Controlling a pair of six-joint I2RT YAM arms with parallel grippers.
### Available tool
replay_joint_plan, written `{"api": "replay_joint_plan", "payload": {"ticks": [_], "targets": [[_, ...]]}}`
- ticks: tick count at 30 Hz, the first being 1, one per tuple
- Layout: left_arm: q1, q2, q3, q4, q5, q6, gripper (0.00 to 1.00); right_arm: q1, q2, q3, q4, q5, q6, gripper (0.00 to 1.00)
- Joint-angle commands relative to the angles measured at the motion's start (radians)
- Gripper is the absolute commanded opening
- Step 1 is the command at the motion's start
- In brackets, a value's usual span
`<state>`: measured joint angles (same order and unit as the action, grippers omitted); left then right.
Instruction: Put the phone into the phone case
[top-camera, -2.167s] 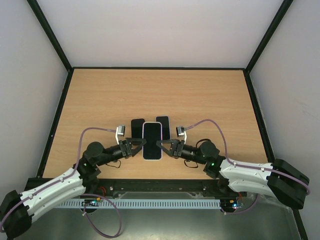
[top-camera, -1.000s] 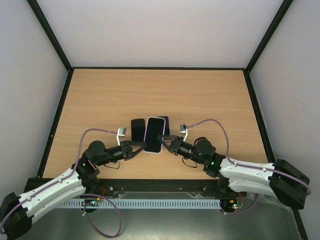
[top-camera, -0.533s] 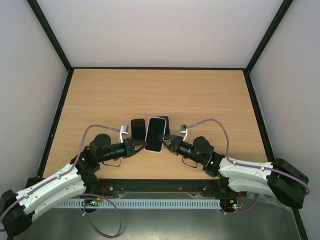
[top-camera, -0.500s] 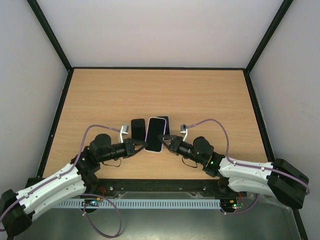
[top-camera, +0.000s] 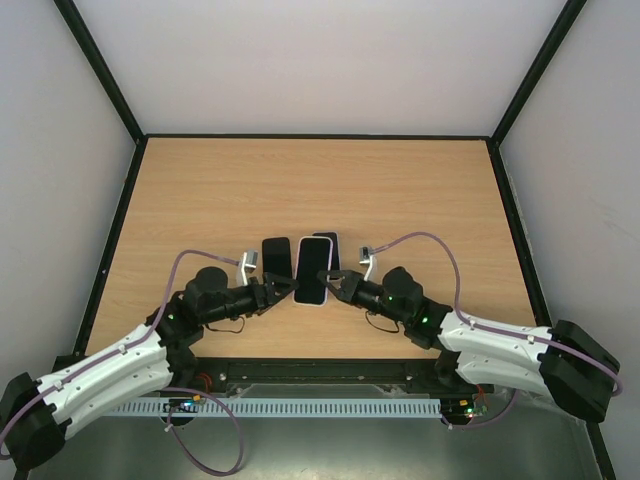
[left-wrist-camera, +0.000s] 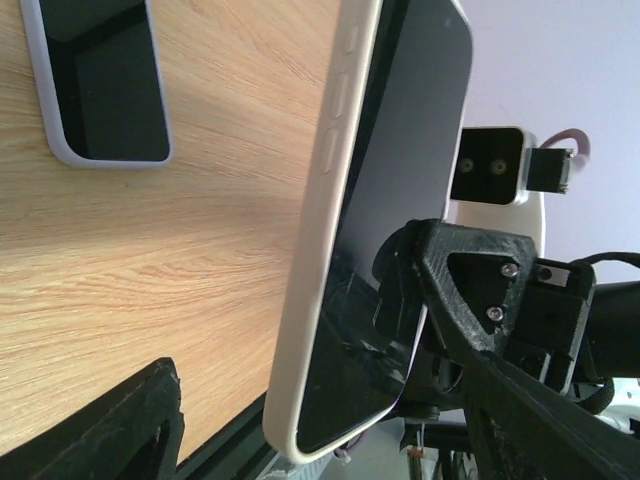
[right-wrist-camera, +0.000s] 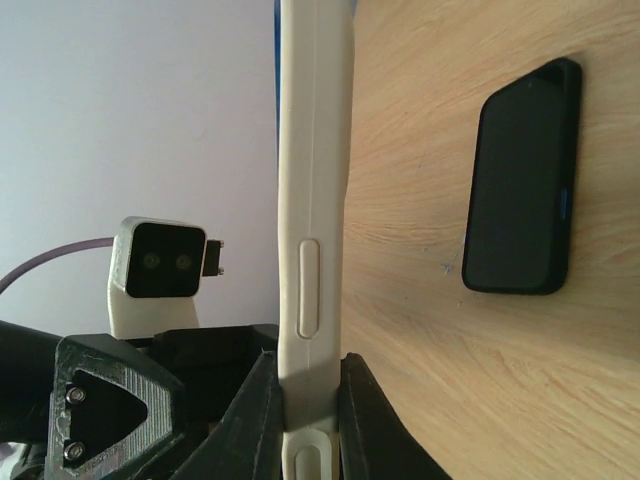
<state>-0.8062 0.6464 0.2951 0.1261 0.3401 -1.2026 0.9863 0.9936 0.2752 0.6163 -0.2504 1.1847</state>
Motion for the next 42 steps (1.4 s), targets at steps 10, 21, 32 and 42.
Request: {"api": "replay_joint_plan", "payload": {"ticks": [10,21,32,42], "targets": [[0.016,0.073,0.033,0.125,0.046,0.108,0.55,-0.028,-0.088,0.038,0.078,-0.213,-0.089,0.09],[0.019,0.104,-0.01,0.292,0.066,0.049,0.02,-0.028,-0.133,-0.028,0.106,-0.206,-0.026,0.23],[0.02,0.149,-0.033,0.428,0.01,0.029,0.02,-0.028,-0.188,-0.128,0.118,-0.249,0.093,0.44],[0.021,0.192,-0.05,0.509,-0.02,0.011,0.02,-0.026,-0.152,-0.138,0.144,-0.278,0.124,0.4]]}}
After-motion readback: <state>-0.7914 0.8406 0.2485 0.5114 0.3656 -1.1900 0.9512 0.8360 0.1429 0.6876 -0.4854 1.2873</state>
